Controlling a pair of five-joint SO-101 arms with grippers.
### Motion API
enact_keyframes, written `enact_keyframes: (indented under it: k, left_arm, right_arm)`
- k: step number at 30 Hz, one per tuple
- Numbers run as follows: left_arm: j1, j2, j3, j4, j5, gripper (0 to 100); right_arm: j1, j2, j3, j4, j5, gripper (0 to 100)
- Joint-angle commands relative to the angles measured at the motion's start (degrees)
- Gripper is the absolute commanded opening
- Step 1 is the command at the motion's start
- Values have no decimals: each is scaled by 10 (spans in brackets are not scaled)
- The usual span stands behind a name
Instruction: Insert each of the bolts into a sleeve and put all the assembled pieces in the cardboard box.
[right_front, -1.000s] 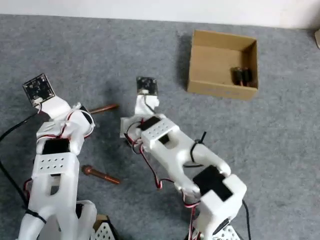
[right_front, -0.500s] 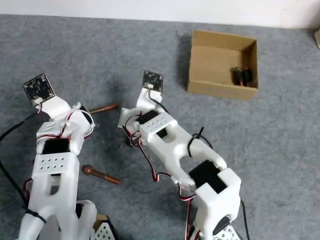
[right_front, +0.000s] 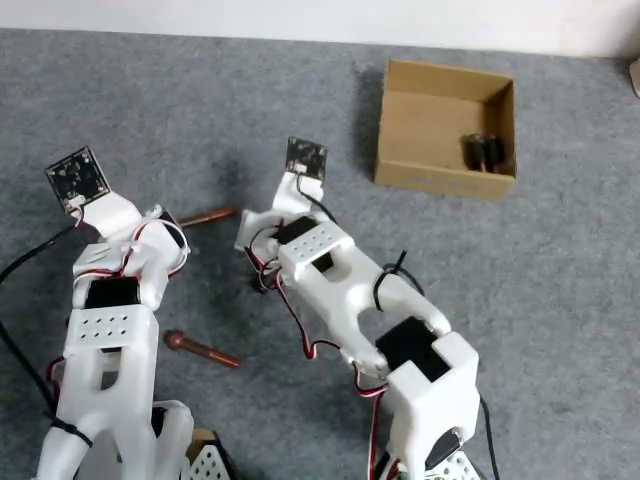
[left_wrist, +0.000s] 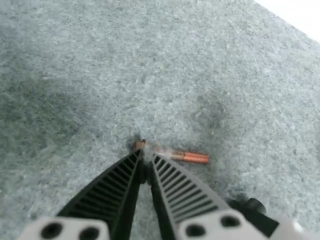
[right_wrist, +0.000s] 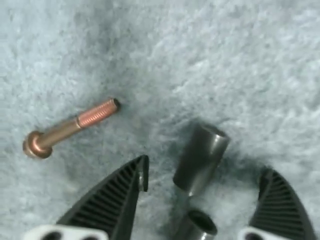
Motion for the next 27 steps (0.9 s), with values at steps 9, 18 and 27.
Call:
enact_keyframes:
  k: [9, 18, 27]
  left_arm:
    - [-3, -2, -33, 1, -2, 7]
    - [-2, -2, -33, 1, -2, 7]
    - [-2, -2, -33, 1, -2, 7]
  right_arm:
    - [13, 62, -18, -49, 0, 33]
    - [11, 57, -18, -40, 1, 2]
    - [14, -99, -13, 44, 39, 5]
